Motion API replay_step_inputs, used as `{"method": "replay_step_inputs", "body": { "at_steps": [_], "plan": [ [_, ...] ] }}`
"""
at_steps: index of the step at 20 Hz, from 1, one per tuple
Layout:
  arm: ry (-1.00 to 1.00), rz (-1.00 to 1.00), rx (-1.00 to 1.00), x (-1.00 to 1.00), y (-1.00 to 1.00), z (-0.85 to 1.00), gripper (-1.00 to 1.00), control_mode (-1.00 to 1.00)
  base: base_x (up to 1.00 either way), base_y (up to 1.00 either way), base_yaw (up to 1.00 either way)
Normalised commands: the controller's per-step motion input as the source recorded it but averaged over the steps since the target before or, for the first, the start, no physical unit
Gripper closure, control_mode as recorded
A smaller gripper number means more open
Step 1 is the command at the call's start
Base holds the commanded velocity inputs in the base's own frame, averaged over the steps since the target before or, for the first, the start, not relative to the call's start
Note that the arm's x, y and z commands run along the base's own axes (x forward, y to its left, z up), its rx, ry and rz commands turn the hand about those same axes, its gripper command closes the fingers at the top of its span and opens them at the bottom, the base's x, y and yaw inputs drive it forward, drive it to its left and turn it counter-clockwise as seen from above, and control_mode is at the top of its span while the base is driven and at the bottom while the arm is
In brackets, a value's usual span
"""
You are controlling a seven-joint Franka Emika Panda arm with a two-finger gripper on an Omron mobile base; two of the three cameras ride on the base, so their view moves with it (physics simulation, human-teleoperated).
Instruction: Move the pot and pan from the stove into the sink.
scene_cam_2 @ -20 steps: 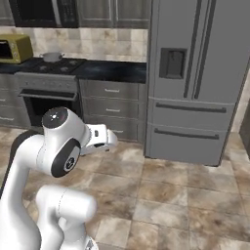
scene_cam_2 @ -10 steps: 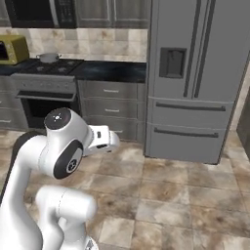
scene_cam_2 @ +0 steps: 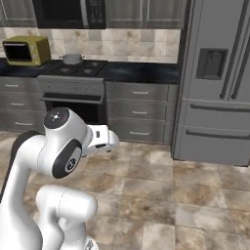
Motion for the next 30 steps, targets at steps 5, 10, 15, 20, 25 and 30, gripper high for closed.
{"method": "replay_step_inputs", "body": {
  "at_steps": [5,10,15,20,25,30],
  "plan": [
    [0.00,0.00,0.00,0.00,0.00,0.00,-1.00,1.00,-0.04,1.00,-0.02],
    [0.00,0.00,0.00,0.00,0.00,0.00,-1.00,1.00,-0.11,1.00,-0.02],
    [0.00,0.00,0.00,0.00,0.00,0.00,-1.00,1.00,-0.11,1.00,-0.02],
    [0.00,0.00,0.00,0.00,0.00,0.00,-1.00,1.00,-0.08,0.37,0.00],
    [0.00,0.00,0.00,0.00,0.00,0.00,-1.00,1.00,0.00,0.00,0.00],
    [0.00,0.00,0.00,0.00,0.00,0.00,-1.00,1.00,0.28,0.18,-0.01]
  ]
}}
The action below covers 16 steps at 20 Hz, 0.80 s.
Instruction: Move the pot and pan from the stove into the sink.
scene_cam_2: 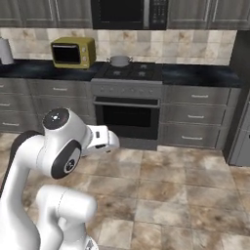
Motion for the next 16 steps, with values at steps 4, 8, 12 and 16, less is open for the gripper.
{"method": "replay_step_inputs", "body": {
  "at_steps": [4,8,12,16],
  "plan": [
    [0.00,0.00,0.00,0.00,0.00,0.00,-1.00,1.00,0.81,0.53,-0.05],
    [0.00,0.00,0.00,0.00,0.00,0.00,-1.00,1.00,0.90,0.58,-0.06],
    [0.00,0.00,0.00,0.00,0.00,0.00,-1.00,1.00,1.00,0.60,-0.06],
    [0.00,0.00,0.00,0.00,0.00,0.00,-1.00,1.00,1.00,0.52,-0.05]
  ]
}}
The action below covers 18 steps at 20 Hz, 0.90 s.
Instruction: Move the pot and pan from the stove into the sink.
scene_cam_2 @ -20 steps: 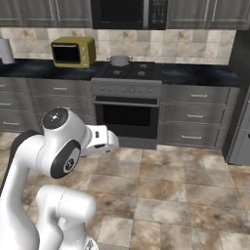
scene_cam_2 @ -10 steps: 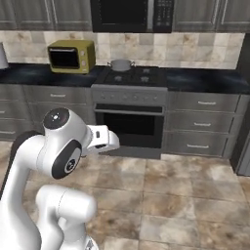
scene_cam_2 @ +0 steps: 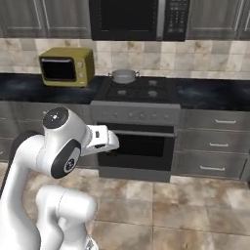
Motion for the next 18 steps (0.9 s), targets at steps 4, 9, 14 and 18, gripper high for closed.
{"method": "replay_step_inputs", "body": {
  "at_steps": [4,9,14,18],
  "plan": [
    [0.00,0.00,0.00,0.00,0.00,0.00,-1.00,1.00,1.00,0.52,-0.05],
    [0.00,0.00,0.00,0.00,0.00,0.00,-1.00,1.00,1.00,0.47,-0.05],
    [0.00,0.00,0.00,0.00,0.00,0.00,-1.00,1.00,0.92,0.38,-0.03],
    [0.00,0.00,0.00,0.00,0.00,0.00,-1.00,1.00,0.74,0.28,-0.01]
  ]
}}
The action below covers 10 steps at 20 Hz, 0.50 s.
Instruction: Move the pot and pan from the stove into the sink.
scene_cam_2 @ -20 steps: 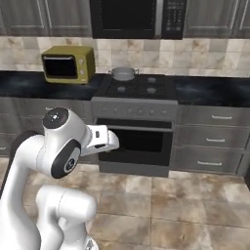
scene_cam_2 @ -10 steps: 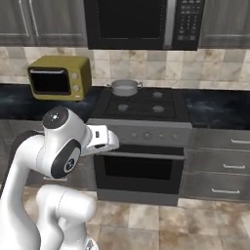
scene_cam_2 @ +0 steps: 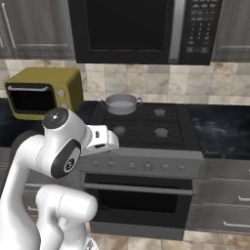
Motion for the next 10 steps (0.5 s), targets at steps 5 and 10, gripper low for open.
{"method": "replay_step_inputs", "body": {
  "at_steps": [5,10],
  "plan": [
    [0.00,0.00,0.00,0.00,0.00,0.00,-1.00,1.00,0.54,0.15,0.00],
    [0.00,0.00,0.00,0.00,0.00,0.00,-1.00,1.00,0.22,0.07,0.00]
  ]
}}
